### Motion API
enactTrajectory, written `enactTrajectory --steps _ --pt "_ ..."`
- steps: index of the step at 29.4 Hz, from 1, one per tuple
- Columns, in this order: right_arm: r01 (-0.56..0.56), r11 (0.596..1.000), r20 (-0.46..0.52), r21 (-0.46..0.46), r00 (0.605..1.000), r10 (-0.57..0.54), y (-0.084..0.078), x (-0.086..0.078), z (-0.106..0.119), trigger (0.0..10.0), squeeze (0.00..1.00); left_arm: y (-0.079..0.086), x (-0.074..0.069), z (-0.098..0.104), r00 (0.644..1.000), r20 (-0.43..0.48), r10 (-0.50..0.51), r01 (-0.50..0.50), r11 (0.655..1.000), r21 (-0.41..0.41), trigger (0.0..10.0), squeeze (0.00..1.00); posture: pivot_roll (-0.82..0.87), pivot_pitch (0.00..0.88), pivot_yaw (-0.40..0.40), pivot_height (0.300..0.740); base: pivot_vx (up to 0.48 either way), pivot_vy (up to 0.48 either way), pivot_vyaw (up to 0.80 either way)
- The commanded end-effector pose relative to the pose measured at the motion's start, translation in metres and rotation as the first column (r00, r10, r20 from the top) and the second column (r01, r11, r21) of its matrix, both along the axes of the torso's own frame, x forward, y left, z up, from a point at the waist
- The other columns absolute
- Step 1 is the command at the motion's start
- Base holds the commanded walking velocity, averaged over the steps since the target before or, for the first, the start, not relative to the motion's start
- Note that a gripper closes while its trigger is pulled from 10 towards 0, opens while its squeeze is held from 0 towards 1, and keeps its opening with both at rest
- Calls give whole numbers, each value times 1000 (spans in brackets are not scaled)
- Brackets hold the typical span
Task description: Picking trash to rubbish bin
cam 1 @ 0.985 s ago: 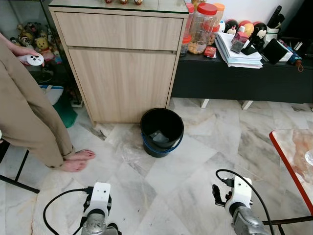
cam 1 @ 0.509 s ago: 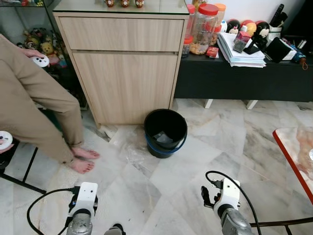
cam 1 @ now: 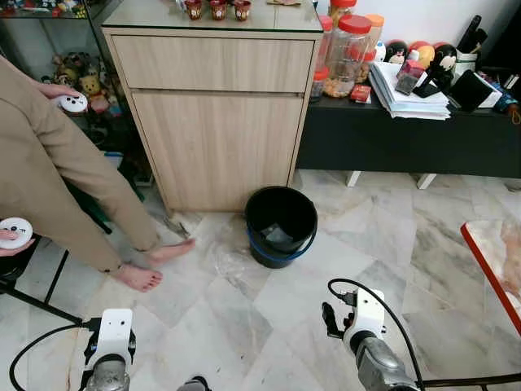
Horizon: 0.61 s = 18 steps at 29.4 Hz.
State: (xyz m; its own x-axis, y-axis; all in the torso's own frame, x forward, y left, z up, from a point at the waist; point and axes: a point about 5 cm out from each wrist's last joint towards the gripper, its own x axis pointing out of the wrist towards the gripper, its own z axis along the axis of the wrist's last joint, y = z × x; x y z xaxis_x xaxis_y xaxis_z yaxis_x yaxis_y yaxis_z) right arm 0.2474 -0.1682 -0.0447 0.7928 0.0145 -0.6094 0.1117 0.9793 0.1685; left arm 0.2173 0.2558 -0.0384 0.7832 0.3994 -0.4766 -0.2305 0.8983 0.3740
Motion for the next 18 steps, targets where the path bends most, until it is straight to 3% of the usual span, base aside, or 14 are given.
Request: enactTrajectory --steps 1,9,18 --pt "13 1000 -28 9 1000 -13 0 -7 -5 10000 0 -1 -5 -4 1000 -26 7 -7 1000 -5 10000 0 135 112 -51 740 0 0 0" --pt "31 999 -16 34 999 -31 8 -5 -4 10000 0 -2 6 1 997 -45 -59 60 998 11 10000 0 96 83 -1 740 0 0 0" --pt "30 999 -36 32 999 -28 7 -11 -9 10000 0 2 4 1 997 -41 -63 64 998 21 10000 0 115 73 3 740 0 0 0"
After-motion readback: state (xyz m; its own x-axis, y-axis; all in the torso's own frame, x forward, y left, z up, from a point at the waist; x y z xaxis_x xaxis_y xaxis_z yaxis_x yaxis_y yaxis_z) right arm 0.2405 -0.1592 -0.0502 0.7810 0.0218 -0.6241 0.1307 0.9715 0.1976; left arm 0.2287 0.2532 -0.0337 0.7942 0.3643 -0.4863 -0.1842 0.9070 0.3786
